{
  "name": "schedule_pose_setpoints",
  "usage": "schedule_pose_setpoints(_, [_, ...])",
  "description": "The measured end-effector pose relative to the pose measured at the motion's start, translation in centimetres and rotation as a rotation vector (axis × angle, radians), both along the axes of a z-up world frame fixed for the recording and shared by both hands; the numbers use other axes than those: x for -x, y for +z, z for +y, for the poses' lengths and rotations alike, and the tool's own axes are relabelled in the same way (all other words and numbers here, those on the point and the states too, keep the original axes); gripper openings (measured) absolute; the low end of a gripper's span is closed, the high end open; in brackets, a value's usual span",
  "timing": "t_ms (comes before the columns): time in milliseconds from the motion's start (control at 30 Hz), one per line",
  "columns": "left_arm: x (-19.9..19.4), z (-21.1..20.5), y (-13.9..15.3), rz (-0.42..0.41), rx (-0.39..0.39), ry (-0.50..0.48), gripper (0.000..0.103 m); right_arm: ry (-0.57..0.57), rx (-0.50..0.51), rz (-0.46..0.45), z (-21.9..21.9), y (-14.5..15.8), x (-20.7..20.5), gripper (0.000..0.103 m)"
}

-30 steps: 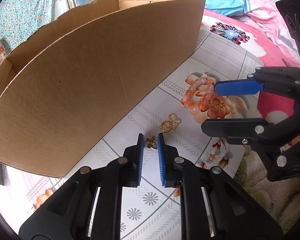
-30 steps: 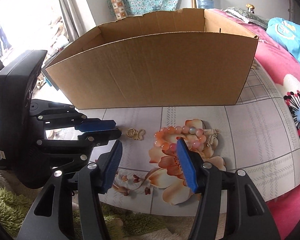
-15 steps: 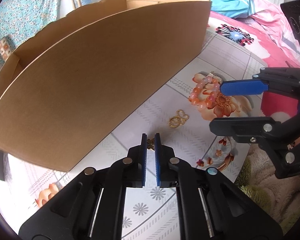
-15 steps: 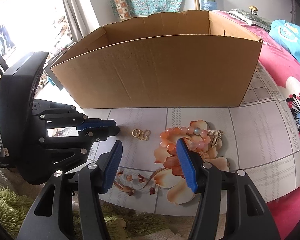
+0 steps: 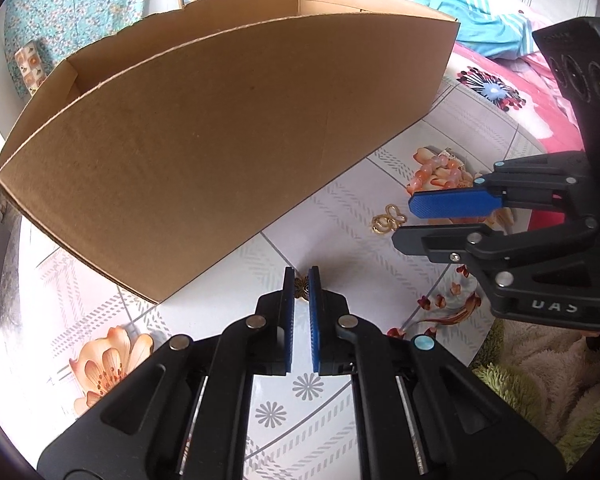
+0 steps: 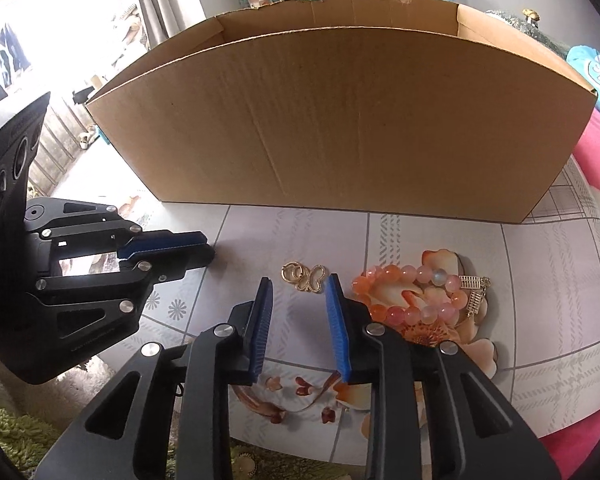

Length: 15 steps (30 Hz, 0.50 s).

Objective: Organize jewelry
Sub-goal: 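Close the right gripper on a gold ring while the left gripper holds the charm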

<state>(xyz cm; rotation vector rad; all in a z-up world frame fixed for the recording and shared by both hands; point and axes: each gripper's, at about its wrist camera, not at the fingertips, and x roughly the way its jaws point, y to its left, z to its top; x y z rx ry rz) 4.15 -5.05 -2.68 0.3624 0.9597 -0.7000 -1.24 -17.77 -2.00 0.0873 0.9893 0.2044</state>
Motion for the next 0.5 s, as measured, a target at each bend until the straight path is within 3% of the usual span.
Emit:
schedule_pose_setpoints(300, [0.1, 0.5, 0.1, 0.0, 0.008, -0.003, 0.006, 0.035, 0.103, 0.014, 1.4, -0.2, -1.9, 0.011])
schedule_pose_setpoints(500, [0.1, 0.6, 0.2, 0.001, 0.013, -0.002, 0.006, 0.03, 0.054, 0.043, 0.8, -0.2, -2.2, 0.011])
